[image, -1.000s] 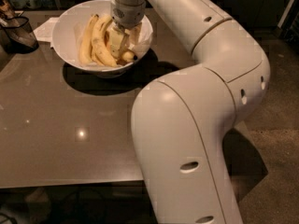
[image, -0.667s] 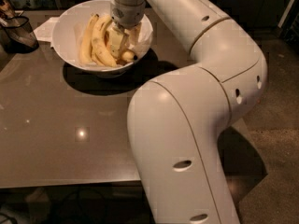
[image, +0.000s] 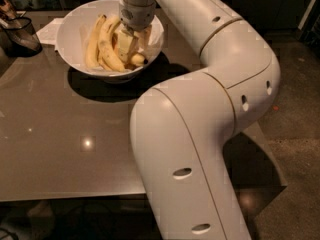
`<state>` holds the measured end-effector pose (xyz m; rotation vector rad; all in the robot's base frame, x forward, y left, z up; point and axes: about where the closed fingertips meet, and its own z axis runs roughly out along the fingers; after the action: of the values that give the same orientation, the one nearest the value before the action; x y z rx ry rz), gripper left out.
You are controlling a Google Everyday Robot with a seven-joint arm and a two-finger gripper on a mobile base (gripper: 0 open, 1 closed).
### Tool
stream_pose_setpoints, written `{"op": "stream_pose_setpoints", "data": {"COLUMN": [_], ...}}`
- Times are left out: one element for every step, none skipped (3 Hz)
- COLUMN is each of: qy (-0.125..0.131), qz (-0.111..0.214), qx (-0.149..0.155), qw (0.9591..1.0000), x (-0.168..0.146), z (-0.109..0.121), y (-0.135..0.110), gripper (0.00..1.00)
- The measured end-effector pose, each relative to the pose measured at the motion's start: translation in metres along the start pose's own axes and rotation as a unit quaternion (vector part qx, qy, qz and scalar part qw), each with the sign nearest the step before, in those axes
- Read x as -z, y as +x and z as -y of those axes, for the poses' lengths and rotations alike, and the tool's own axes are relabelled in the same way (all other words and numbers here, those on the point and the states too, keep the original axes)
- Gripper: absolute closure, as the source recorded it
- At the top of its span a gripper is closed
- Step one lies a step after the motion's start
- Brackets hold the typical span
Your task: Pick banana from white bowl
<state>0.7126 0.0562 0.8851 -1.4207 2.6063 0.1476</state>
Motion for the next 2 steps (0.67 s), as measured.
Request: {"op": "stream_pose_setpoints", "data": {"qy": [0.0, 0.0], "qz": [0.0, 0.0], "qx": [0.0, 0.0], "qw": [1.0, 1.0], "x": [0.0, 0.0], "z": [0.0001, 0.0001], "y": [0.0, 0.0], "gripper": [0.59, 0.82]}}
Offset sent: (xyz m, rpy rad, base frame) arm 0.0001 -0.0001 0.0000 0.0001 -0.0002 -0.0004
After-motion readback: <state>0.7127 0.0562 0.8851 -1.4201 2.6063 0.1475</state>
